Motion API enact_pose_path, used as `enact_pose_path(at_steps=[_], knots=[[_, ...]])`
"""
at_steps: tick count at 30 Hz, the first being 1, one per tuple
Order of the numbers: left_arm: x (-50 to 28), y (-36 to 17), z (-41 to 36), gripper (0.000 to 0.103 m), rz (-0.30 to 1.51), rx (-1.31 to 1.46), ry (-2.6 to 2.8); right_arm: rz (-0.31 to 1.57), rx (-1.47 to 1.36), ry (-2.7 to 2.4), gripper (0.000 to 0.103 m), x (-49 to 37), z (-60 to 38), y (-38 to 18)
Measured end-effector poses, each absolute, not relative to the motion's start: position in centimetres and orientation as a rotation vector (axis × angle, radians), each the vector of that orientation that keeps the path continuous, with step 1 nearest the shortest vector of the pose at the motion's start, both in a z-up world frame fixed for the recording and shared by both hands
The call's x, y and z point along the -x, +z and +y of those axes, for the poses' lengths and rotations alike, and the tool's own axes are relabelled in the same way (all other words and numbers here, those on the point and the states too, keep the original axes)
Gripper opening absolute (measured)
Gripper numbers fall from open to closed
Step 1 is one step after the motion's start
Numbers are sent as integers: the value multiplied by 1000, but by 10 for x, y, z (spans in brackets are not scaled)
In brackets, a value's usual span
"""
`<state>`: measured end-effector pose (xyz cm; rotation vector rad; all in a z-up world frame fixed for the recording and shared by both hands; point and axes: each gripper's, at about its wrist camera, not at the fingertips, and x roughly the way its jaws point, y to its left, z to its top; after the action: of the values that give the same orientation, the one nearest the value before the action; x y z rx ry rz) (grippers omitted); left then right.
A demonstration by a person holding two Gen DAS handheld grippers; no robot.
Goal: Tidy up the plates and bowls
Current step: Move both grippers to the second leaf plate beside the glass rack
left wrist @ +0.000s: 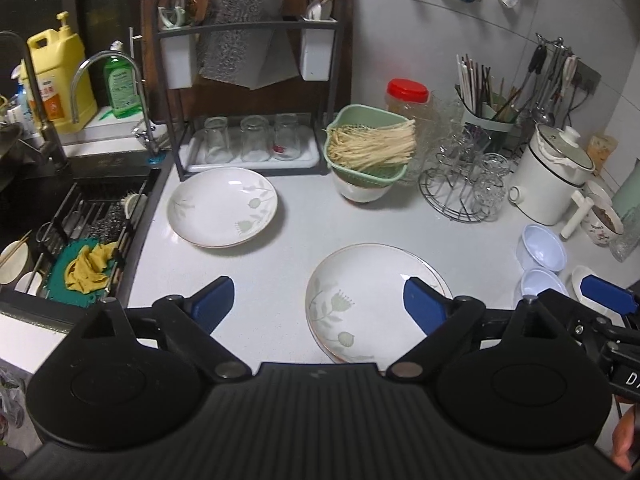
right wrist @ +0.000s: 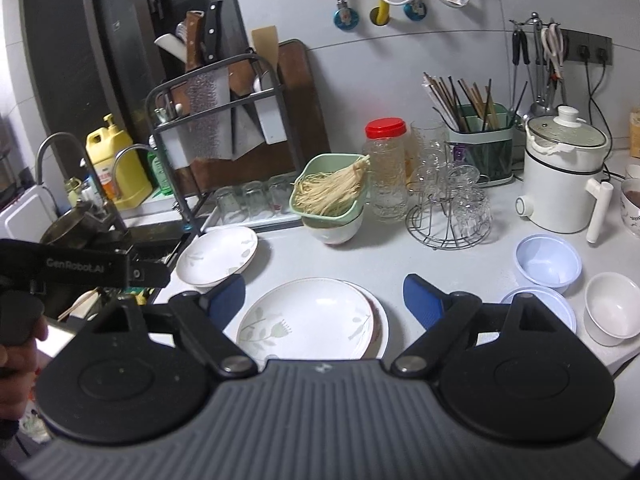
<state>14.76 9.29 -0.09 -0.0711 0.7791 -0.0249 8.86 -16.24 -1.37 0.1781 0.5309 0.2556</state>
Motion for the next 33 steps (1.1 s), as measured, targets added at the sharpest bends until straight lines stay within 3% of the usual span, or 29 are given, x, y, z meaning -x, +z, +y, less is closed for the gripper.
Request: enact_pose_path(at_steps=[17, 33], knots=[[-126, -9, 128, 98, 782, 108, 159, 565, -170, 360, 87, -94, -139, -21], [-181, -21, 190, 98, 849, 176, 142, 638, -163, 393, 87, -149, -84, -26]])
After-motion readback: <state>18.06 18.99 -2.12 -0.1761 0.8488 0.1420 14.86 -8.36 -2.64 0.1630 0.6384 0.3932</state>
